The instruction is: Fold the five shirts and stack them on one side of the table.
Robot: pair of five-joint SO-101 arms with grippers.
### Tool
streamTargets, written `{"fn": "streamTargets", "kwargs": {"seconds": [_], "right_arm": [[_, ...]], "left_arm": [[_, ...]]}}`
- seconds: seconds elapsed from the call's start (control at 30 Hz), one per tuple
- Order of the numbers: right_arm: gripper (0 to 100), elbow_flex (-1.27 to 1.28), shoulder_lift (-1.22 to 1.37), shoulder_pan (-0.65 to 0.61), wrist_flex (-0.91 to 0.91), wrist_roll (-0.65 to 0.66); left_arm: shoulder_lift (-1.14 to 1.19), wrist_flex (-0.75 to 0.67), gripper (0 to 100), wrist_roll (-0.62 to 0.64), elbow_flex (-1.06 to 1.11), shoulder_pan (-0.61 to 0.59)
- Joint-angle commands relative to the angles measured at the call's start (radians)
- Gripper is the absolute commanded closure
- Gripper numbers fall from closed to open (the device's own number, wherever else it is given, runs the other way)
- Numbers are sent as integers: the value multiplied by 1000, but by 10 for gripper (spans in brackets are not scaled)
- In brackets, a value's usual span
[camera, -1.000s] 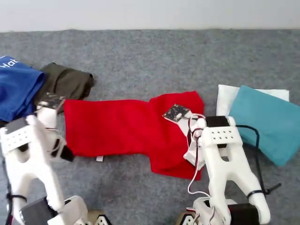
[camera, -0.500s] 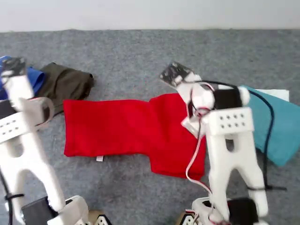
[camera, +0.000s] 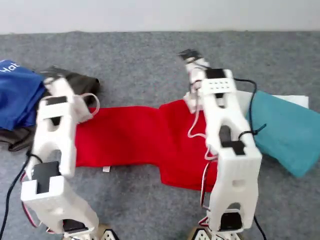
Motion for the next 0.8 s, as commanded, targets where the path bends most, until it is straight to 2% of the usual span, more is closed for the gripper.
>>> {"fn": "streamTargets", "kwargs": {"seconds": [0.0, 0.23, 0.37, 0.6, 0.7, 0.77], "right_arm": [[990, -170, 120, 84, -35, -35], [990, -367, 255, 105, 116, -34], [990, -479, 225, 54, 291, 64], [987, -733, 128, -13, 578, 181], [987, -720, 24, -28, 578, 153], [987, -617, -76, -56, 576, 164]], "left_arm": [[28, 12, 982, -8, -56, -43], [25, 9, 982, -18, -62, -46], [-15, 26, 982, -46, -62, -46], [-262, 80, 981, -149, -61, -44], [-327, 130, 981, -161, -58, -44], [-354, 172, 981, -163, -58, -44]]}}
